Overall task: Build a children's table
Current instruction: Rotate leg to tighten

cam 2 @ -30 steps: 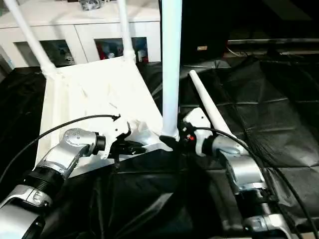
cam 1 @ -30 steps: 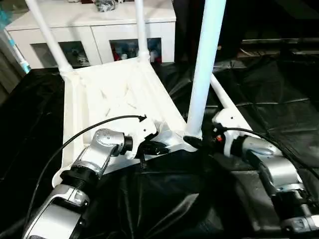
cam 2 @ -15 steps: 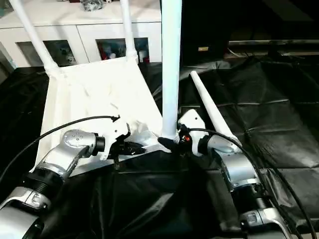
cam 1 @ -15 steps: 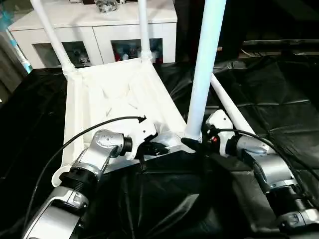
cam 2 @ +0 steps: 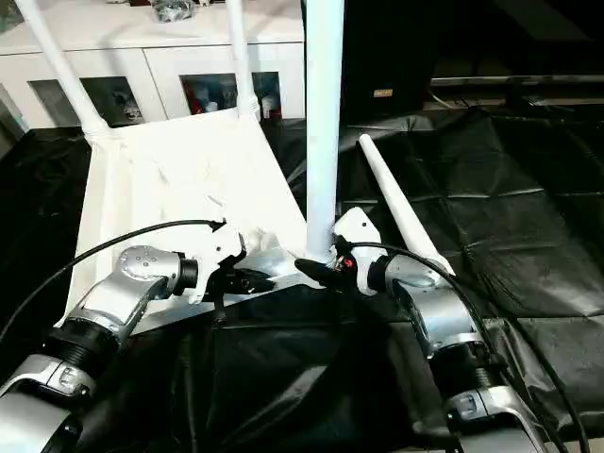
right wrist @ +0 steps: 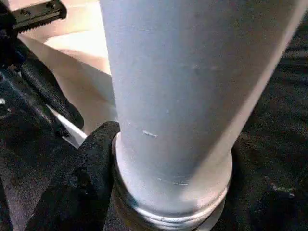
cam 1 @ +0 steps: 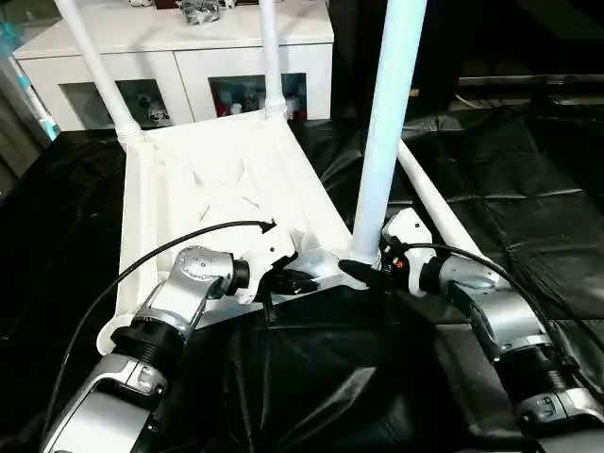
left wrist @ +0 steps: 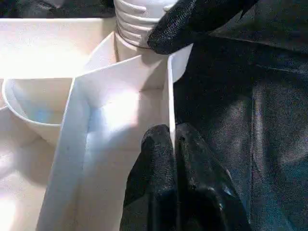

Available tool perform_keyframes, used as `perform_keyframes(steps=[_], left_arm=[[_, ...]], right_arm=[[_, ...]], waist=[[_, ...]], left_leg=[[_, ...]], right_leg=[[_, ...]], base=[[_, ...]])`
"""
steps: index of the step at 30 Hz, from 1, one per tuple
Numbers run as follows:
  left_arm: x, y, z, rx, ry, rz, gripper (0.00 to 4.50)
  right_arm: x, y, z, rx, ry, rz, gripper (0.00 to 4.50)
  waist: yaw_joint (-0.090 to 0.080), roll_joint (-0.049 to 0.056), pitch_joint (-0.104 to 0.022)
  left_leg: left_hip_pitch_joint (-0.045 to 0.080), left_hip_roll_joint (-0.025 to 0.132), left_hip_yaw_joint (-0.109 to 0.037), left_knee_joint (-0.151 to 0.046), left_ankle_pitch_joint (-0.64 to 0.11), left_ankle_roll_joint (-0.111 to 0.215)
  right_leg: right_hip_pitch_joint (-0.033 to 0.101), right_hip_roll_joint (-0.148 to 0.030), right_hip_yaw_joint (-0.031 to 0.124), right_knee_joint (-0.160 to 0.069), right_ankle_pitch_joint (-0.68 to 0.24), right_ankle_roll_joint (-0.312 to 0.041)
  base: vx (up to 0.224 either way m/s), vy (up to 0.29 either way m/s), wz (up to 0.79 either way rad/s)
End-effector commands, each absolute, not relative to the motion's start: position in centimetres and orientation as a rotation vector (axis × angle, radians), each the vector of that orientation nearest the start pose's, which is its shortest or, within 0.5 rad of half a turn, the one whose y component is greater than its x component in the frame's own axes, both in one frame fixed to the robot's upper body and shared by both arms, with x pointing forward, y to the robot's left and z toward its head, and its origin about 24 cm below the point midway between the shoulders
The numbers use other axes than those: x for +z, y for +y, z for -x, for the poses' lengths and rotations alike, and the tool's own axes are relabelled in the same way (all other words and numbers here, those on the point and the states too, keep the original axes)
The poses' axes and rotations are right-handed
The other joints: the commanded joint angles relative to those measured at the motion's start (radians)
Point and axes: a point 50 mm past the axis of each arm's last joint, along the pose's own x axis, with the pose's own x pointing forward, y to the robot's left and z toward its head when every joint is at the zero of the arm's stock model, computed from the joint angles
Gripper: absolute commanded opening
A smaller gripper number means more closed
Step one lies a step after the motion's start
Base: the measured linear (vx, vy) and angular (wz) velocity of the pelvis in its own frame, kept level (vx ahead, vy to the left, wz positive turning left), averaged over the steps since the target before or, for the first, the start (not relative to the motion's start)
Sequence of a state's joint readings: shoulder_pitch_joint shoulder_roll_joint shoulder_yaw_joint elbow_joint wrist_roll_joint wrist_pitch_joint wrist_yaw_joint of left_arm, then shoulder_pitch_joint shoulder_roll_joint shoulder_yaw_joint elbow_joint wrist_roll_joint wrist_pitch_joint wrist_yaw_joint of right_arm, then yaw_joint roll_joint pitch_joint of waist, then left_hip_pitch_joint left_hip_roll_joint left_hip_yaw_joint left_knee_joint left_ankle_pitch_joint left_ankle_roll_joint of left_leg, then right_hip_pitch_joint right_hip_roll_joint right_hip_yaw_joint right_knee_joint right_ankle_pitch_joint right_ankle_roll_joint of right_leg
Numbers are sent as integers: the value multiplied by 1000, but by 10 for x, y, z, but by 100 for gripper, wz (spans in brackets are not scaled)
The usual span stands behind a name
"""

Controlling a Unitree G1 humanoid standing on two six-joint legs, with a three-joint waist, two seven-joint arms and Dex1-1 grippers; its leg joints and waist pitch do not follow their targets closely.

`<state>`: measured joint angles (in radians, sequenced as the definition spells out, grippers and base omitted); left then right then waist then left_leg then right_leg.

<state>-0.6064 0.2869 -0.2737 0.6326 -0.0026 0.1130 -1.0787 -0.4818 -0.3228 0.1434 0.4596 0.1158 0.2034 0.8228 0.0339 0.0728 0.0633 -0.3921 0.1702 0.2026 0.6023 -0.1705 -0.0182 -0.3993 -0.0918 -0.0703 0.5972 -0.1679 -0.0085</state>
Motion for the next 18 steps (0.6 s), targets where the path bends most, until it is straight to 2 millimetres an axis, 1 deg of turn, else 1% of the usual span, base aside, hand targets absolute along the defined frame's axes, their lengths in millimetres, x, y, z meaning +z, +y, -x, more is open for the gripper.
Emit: perform_keyframes(steps=[1, 2, 4, 5, 6, 7, 8, 9, 10, 11, 12, 13, 14, 15, 16, 17, 18], left_arm=[[40, 110, -321, -1221, 433, -318, 0], [40, 109, -324, -1185, 431, -316, 0], [42, 102, -333, -1073, 420, -320, 0], [42, 102, -333, -1073, 420, -320, 0], [43, 95, -340, -983, 411, -325, 0], [45, 90, -343, -944, 405, -320, 0], [45, 90, -343, -944, 405, -320, 0], [48, 77, -348, -889, 387, -293, 0], [48, 77, -348, -889, 387, -293, 0], [49, 71, -349, -878, 382, -284, 0], [53, 53, -349, -868, 361, -263, 0], [53, 49, -349, -869, 358, -259, 0], [53, 48, -348, -869, 358, -259, 0], [54, 45, -348, -871, 356, -259, 0], [53, 43, -347, -885, 350, -266, 0], [53, 43, -347, -894, 348, -270, 0], [53, 42, -346, -899, 346, -272, 0]], right_arm=[[51, -143, -324, 868, 309, 143, 277], [49, -143, -325, 829, 313, 128, 277], [39, -141, -329, 673, 332, 93, 277], [39, -141, -329, 673, 332, 93, 277], [30, -140, -332, 536, 356, 67, 277], [26, -139, -334, 478, 370, 48, 277], [26, -139, -334, 477, 370, 48, 276], [19, -129, -335, 394, 395, 9, 276], [19, -129, -335, 394, 395, 9, 276], [17, -125, -335, 375, 402, -1, 276], [17, -100, -334, 413, 393, -39, 276], [17, -93, -334, 436, 385, -45, 276], [17, -92, -334, 439, 384, -45, 311], [19, -87, -333, 460, 373, -50, 346], [21, -83, -333, 486, 361, -67, 346], [23, -82, -333, 499, 353, -79, 346], [24, -81, -333, 505, 348, -84, 366]], waist=[[-1, -20, -77], [-3, -22, -75], [-6, -21, -72], [-9, -20, -70], [-13, -26, -70], [-14, -24, -68], [-16, -24, -66], [-16, -27, -66], [-18, -26, -64], [-17, -24, -64], [-17, -19, -64], [-17, -21, -60], [-16, -20, -59], [-19, -19, -60], [-19, -12, -62], [-19, -12, -62], [-28, -12, -62]], left_leg=[[24, 55, -30, -65, -234, 66], [24, 55, -30, -66, -241, 64], [28, 55, -30, -69, -266, 51], [29, 54, -30, -69, -278, 43], [32, 51, -35, -71, -307, 21], [33, 51, -35, -72, -316, 16], [40, 49, -35, -71, -341, 6], [39, 48, -37, -71, -350, 5], [38, 47, -36, -71, -355, 5], [41, 46, -38, -71, -367, 3], [48, 46, -37, -71, -389, 1], [52, 43, -39, -70, -416, 0], [56, 43, -39, -70, -430, 1], [59, 43, -41, -70, -450, -1], [58, 46, -46, -76, -461, -2], [58, 46, -46, -76, -461, -2], [43, 50, -54, -88, -478, -4]], right_leg=[[41, -60, 41, -76, -300, -224], [41, -59, 40, -78, -312, -221], [37, -59, 41, -84, -357, -210], [33, -59, 42, -86, -376, -207], [35, -60, 38, -90, -430, -187], [31, -60, 39, -93, -447, -184], [27, -59, 37, -101, -486, -168], [29, -62, 36, -105, -509, -155], [26, -61, 35, -106, -519, -153], [23, -61, 34, -109, -538, -146], [18, -60, 33, -119, -556, -130], [16, -59, 27, -124, -583, -123], [14, -59, 26, -128, -598, -115], [14, -58, 23, -131, -606, -106], [20, -58, 19, -131, -592, -100], [20, -58, 19, -131, -592, -100], [33, -58, 14, -125, -552, -98]], base=[[0, 0, 0], [0, 0, 0], [0, 0, 0], [0, 0, 0], [0, 0, 0], [0, 0, 0], [0, 0, 0], [0, 0, 0], [0, 0, 0], [0, 0, 0], [0, 0, 0], [0, 0, 0], [0, 0, 0], [0, 0, 0], [0, 0, 0], [0, 0, 0], [0, 0, 0]])
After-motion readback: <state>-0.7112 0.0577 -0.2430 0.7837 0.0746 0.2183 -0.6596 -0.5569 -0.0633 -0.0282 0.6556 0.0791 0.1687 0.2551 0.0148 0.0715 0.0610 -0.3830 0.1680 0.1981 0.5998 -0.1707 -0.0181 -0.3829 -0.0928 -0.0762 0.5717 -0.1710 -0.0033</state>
